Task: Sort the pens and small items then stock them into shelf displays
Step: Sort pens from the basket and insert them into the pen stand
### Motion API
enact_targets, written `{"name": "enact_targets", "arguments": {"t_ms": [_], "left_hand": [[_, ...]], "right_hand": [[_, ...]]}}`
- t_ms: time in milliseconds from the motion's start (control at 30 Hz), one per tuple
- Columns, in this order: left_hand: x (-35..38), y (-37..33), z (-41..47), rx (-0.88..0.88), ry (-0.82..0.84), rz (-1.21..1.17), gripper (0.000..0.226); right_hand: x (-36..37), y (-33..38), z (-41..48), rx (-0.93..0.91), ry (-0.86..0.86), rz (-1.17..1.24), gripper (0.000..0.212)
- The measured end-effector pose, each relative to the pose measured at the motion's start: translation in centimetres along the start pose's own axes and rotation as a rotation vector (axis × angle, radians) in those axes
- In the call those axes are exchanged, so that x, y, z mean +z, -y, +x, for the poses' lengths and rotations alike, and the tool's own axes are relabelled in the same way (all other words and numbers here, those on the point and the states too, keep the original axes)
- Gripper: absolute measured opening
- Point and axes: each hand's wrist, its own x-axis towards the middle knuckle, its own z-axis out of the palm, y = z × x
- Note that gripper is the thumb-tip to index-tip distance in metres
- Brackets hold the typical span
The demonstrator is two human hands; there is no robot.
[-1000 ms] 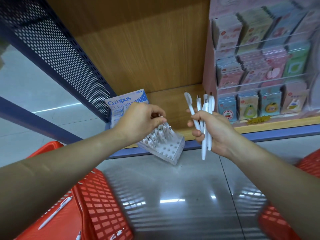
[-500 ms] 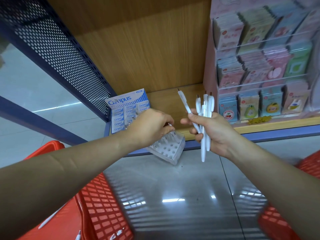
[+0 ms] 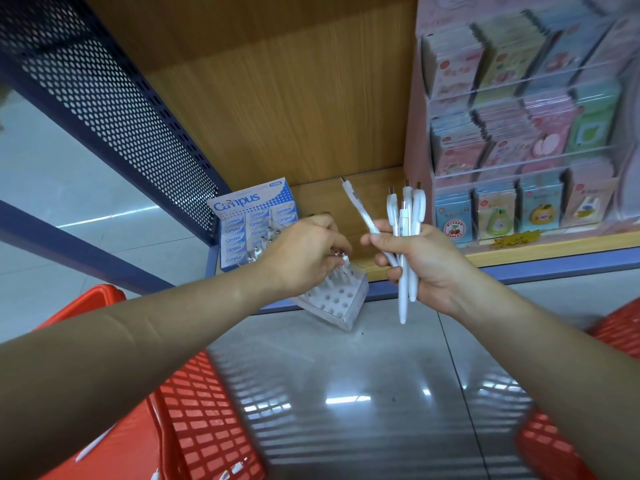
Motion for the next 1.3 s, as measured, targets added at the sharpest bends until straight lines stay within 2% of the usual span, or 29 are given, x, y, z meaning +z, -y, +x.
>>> {"name": "enact_targets", "arguments": {"t_ms": [300,467,533,600,667,733,833,967,1100,1300], "left_hand": [[0.9,-0.1,0.7,-0.059,-0.008,-0.028,0.024],[0.6,0.2,1.0,-0.114,0.042,-0.073,0.030],[-0.4,0.5,0.9,-0.230,0.078,-0.283,0.045],[-2.1,0.6,0.5,-0.351,0.079,-0.703,0.052],[-3.9,0.6,0.1,-0.425,-0.007,-1.046,0.039],[-5.1,0.4,0.0,-0.459,-0.081,-1.223,0.024],[-5.8,0.3,0.1,-0.463,-0.101,-1.171,0.012],[-7.3,0.9,-0.3,-0.442,-0.064,-0.962,0.009],[-8.9,1.1,-1.0,-0.429,-0.071,-0.809,0.007],[-7.4,1.1,-1.8,-0.370,-0.013,-0.524,0.005]], "right_hand": [[0.1,-0.2,0.0,-0.023,-0.004,-0.036,0.019],[0.1,-0.2,0.1,-0.034,-0.006,-0.053,0.019],[0.0,-0.1,0.1,-0.035,-0.007,-0.047,0.019],[0.0,-0.1,0.2,-0.027,0.002,-0.043,0.019],[0.0,-0.2,0.1,-0.025,0.029,-0.065,0.019],[0.1,-0.1,0.0,-0.023,0.073,-0.106,0.020],[0.4,-0.2,-0.2,0.001,0.127,-0.161,0.019],[0.5,-0.1,-0.2,0.066,0.035,-0.173,0.010],[0.1,0.2,0.1,0.093,-0.095,-0.117,0.020],[0.2,-0.2,0.2,0.045,-0.074,-0.065,0.027]]}}
